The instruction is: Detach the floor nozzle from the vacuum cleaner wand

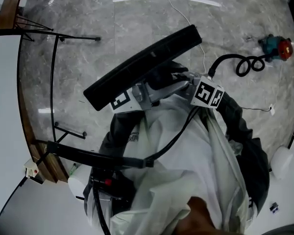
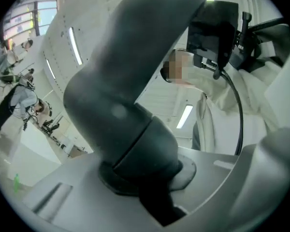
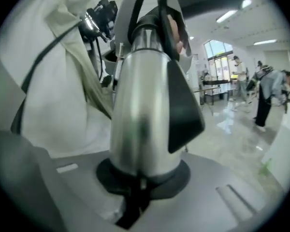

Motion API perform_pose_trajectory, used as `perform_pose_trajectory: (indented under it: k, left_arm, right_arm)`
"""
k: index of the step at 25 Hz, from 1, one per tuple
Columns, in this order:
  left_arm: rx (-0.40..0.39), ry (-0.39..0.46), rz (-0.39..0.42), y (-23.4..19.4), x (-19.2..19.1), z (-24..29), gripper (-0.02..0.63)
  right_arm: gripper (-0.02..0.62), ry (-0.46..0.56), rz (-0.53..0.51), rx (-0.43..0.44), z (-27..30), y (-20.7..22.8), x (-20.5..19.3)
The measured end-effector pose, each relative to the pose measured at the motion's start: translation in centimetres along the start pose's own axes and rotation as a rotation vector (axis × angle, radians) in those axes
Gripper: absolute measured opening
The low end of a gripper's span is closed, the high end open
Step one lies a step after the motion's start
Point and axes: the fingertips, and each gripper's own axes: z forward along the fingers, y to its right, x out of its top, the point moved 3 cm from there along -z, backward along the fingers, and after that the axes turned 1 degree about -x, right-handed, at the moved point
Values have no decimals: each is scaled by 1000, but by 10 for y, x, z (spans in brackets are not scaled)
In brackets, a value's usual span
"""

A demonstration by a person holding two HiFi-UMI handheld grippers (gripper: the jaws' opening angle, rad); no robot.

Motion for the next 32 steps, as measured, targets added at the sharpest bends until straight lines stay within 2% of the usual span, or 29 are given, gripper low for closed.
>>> perform_pose_trajectory:
  k: [1, 2, 4, 7, 12, 14, 15, 16, 17, 18, 20, 22, 23, 24, 25, 27, 30, 32]
  left_arm:
    - [-21, 0, -6, 2, 1, 2, 74]
    - [-32, -1, -13, 2, 2, 5, 74]
    - [-28, 3, -24, 1, 5, 8, 74]
    - [27, 18, -19, -4, 4, 4, 72]
    - [106, -8, 13, -10, 2, 1, 72]
    - [122, -16, 21, -12, 2, 2, 72]
    - [125, -18, 23, -12, 2, 2, 72]
    - [124, -19, 22, -13, 2, 2, 72]
    - [116, -19, 19, -14, 3, 3, 72]
    - [99, -16, 13, -14, 3, 3, 72]
    - [28, -3, -17, -14, 6, 4, 74]
    - [-80, 17, -63, -14, 9, 6, 74]
    - [-132, 27, -86, -14, 10, 7, 74]
    - [-175, 34, -107, -15, 11, 8, 74]
    - [-202, 38, -122, -16, 11, 9, 74]
    - [-179, 29, -126, -22, 11, 11, 74]
    - [27, -13, -84, -42, 10, 14, 74]
    - [163, -22, -57, -55, 10, 8, 74]
  right_arm:
    - [38, 1, 8, 58, -2, -5, 0]
    - [38, 1, 19, 80, -4, -7, 1]
    - [38, 0, 40, 19, -3, -3, 1]
    - [38, 3, 42, -202, 2, 12, 1]
    - [38, 25, -44, -656, -8, 40, 6]
    - [38, 11, -56, -767, -15, 48, 7]
    - [38, 0, -51, -781, -18, 50, 6]
    - [38, -9, -43, -760, -17, 50, 4]
    - [38, -12, -33, -698, -14, 47, 2]
    - [38, -12, -19, -596, -9, 41, 1]
    - [38, -3, 15, -306, -1, 24, 2]
    - [38, 3, 61, -29, 0, 7, 4]
    - [38, 2, 85, 53, -1, 3, 4]
    - [38, 3, 106, 86, -1, 2, 5]
    - [38, 3, 120, 71, -2, 5, 5]
    - [38, 3, 124, -67, -2, 19, 5]
    - [38, -16, 97, -423, -1, 49, 2]
    - [38, -47, 76, -609, -2, 64, -3]
